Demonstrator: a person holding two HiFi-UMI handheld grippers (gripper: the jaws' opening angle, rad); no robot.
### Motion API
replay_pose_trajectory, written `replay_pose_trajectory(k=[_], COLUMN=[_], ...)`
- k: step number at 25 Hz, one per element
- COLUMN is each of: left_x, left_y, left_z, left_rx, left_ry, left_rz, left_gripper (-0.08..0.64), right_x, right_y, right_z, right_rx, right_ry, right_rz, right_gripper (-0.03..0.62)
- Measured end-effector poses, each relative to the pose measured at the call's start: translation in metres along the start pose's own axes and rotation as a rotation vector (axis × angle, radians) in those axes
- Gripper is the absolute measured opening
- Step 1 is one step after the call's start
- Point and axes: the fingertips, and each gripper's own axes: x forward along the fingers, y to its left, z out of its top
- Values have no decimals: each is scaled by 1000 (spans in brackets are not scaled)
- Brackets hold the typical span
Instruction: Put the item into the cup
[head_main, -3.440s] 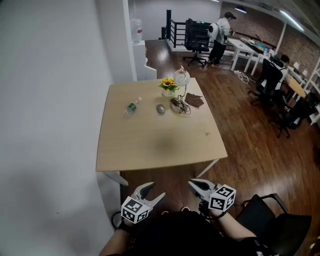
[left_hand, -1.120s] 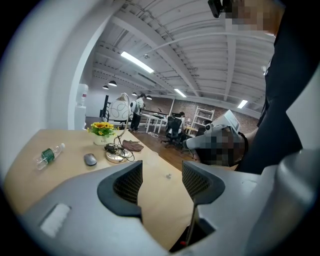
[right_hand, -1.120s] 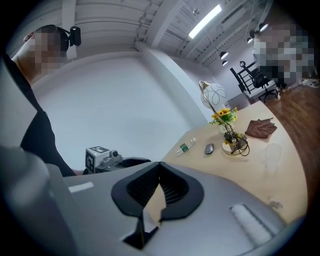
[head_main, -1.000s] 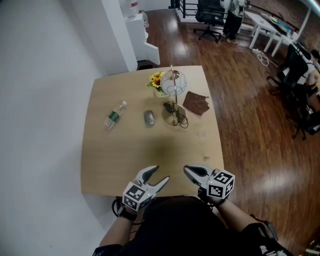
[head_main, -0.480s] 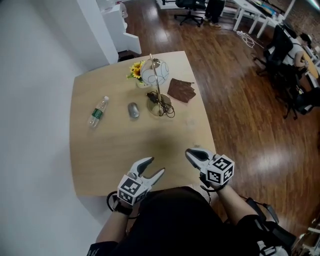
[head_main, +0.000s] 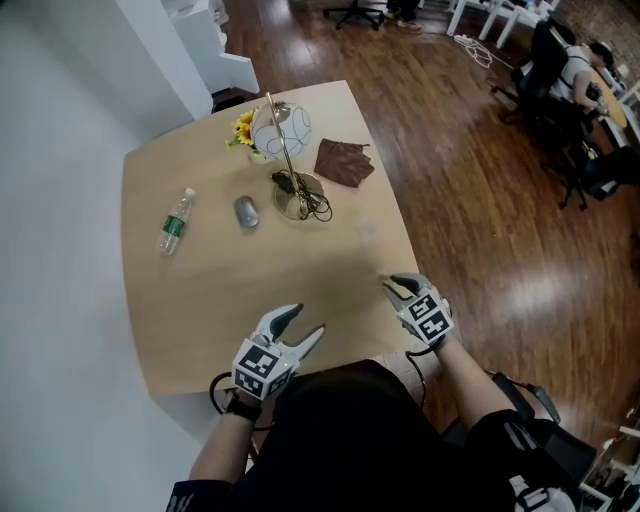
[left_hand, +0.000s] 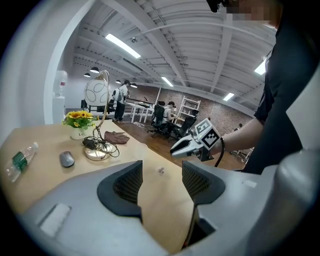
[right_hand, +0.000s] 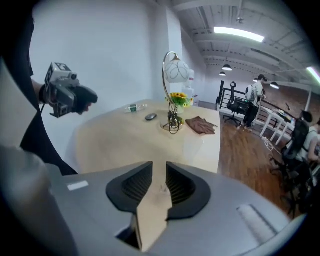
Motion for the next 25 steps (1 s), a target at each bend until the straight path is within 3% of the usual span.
replay_pose_trajectory(k=[6, 11, 17, 20, 25], left_x=[4, 3, -3, -4, -9], left_y=[5, 8, 13, 16, 18], left_z=[-10, -9, -10, -10, -9], left_rx=[18, 27, 23, 15, 11], left_ry=[46, 57, 63, 58, 49], left_rz=[-2, 6, 22, 29, 38], left_gripper=[244, 244, 244, 244, 244], right_x=[37, 62, 73, 75, 67], right_y=[-9, -23, -30, -31, -32], right_z=[-41, -67, -77, -78, -62], right_rx=[-98, -70, -41, -20, 3], right_ry=[148, 228, 266, 268, 211], right_rz=[-21, -50, -64, -66, -84], right_gripper=[106, 107, 104, 8, 8])
